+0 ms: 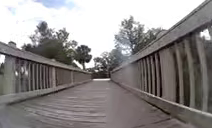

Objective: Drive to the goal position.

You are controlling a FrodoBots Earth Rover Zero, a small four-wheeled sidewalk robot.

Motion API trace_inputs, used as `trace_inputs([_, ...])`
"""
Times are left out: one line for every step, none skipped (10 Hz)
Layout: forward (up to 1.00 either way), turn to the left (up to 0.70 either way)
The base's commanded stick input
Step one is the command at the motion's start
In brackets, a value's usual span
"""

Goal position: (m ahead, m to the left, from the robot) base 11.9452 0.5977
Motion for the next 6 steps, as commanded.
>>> trace_inputs([0.6,0.14])
trace_inputs([0.6,0.15])
trace_inputs([0.6,0.15])
trace_inputs([0.6,0.15])
trace_inputs([0.6,0.15])
trace_inputs([0.6,0.15])
